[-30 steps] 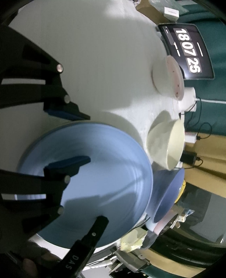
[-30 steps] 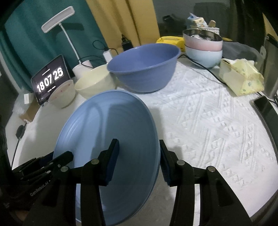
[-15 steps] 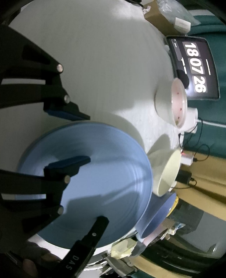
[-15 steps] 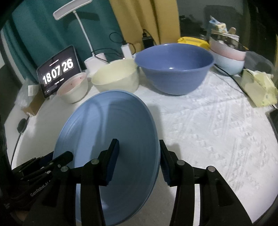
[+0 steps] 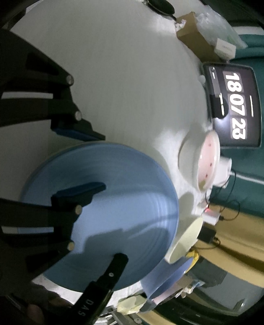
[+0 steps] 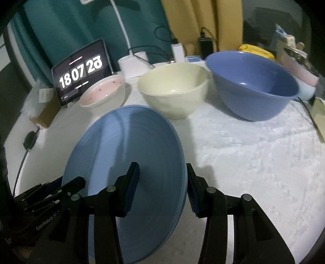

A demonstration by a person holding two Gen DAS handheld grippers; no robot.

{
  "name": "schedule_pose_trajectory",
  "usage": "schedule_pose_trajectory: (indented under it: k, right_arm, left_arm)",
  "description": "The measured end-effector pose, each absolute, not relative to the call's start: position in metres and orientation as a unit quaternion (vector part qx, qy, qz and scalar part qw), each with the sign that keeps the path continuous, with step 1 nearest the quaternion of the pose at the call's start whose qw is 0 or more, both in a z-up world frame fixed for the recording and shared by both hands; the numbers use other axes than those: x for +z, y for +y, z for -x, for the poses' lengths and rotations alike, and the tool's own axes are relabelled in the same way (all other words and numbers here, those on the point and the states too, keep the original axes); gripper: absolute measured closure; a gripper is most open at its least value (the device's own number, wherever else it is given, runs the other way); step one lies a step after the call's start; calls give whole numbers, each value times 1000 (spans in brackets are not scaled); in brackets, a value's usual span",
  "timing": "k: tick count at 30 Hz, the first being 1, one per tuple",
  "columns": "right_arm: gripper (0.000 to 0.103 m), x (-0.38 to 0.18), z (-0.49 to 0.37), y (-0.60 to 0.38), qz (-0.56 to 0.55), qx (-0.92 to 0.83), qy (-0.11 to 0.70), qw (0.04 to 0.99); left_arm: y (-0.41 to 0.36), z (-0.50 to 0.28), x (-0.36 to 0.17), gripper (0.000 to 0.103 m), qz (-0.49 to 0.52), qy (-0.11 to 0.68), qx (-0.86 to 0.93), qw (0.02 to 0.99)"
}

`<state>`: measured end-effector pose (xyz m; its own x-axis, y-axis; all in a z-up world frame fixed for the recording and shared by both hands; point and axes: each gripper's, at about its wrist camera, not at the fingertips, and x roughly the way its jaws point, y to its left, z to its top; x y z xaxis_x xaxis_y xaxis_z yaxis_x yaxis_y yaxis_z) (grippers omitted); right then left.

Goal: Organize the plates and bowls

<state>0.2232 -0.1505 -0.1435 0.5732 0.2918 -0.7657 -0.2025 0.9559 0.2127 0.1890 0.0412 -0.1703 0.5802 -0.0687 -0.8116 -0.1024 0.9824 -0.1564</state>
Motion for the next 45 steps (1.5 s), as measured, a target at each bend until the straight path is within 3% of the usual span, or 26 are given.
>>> schedule_pose_trajectory:
  k: [19,28,45]
  right_arm:
    - [55,-159,-238,-118,-51,164,458,872]
    - [55,-140,-230,-138,-35,134,429,893]
    - [55,-114,-200,-224,-63,85,389,915]
  left_arm:
    - [67,-186,-173,62,83,446,38,890]
    - [63,-171,-158,60,86,417,65,903]
    - [-15,-164,-115,57,64,368,7,928]
